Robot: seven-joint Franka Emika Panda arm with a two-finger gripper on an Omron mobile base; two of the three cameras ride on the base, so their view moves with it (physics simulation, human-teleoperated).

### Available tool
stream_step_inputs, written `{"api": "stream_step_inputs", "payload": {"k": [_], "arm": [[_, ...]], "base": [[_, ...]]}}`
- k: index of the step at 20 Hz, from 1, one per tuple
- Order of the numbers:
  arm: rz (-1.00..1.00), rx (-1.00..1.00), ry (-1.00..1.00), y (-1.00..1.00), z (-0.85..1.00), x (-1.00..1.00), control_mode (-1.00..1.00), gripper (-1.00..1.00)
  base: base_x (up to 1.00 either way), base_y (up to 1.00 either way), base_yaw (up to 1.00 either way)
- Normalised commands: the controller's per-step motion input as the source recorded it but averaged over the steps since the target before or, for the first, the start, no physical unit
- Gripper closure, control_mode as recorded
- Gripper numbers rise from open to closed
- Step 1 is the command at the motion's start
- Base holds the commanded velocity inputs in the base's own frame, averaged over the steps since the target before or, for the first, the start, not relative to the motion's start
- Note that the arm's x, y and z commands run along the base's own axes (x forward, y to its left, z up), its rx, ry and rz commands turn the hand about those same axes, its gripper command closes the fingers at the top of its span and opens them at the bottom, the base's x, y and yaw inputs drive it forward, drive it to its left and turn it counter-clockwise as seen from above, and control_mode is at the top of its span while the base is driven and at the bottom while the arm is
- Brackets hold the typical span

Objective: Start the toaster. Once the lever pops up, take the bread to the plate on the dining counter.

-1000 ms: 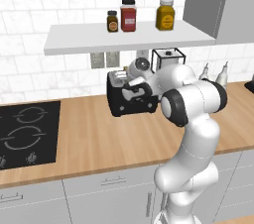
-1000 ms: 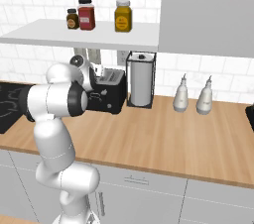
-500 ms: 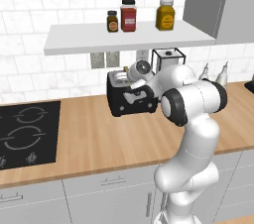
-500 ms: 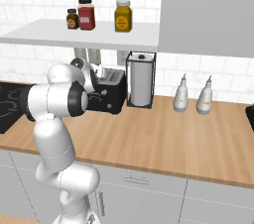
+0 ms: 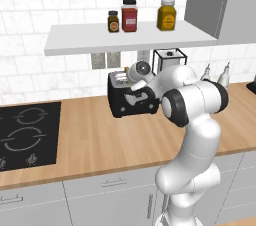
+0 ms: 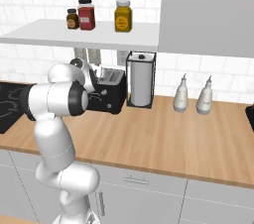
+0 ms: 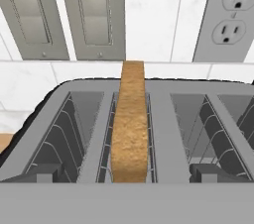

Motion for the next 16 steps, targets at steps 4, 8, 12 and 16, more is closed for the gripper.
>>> {"api": "stream_step_inputs", "payload": {"k": [4,8,12,16], "arm": [[0.0,0.0,0.0,0.0,0.0,0.04,-1.0,-1.0],[0.0,0.0,0.0,0.0,0.0,0.04,-1.0,-1.0],[0.0,0.0,0.0,0.0,0.0,0.01,-1.0,-1.0],[0.0,0.0,0.0,0.0,0.0,0.0,-1.0,-1.0]], "base": [[0.0,0.0,0.0],[0.0,0.0,0.0],[0.0,0.0,0.0],[0.0,0.0,0.0]]}}
